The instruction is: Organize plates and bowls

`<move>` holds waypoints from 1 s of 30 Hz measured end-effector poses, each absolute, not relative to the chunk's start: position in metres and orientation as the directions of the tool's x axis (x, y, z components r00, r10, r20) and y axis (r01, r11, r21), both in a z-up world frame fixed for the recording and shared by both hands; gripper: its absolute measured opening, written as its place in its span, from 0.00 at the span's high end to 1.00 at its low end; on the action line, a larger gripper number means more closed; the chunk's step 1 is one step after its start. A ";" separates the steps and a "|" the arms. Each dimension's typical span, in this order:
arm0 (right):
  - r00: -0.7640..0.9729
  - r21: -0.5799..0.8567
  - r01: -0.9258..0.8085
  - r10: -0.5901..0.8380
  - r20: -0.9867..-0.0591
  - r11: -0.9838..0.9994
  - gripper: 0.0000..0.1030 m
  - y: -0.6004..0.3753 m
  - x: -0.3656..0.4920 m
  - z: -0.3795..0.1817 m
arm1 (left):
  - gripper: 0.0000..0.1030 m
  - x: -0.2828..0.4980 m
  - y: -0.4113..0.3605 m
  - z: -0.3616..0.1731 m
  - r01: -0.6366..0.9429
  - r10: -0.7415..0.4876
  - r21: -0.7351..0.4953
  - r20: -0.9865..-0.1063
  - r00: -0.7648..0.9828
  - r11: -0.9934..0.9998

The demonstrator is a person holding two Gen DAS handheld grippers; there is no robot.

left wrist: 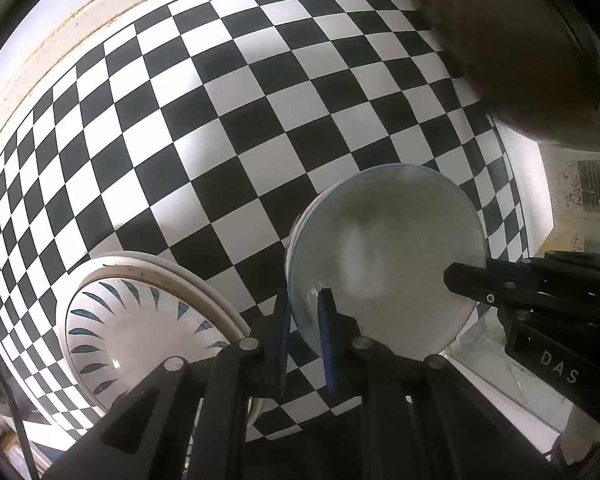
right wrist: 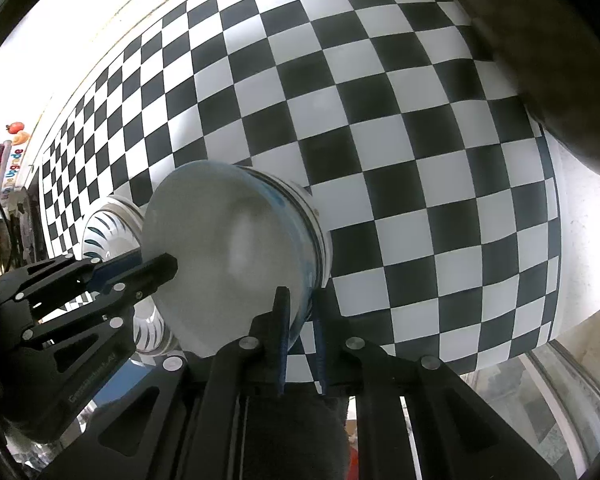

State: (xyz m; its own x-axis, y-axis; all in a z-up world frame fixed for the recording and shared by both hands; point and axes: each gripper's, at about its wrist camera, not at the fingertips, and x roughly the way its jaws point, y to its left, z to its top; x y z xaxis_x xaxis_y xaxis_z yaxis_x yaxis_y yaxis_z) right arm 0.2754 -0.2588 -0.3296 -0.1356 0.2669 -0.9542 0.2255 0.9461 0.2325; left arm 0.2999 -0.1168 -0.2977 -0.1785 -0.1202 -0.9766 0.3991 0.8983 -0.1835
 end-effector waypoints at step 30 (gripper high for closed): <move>0.147 0.172 0.153 0.149 -0.978 0.973 0.86 -0.238 0.213 -0.215 | 0.88 0.253 -0.094 -0.177 0.439 -0.231 -0.196 -0.973 0.027 0.877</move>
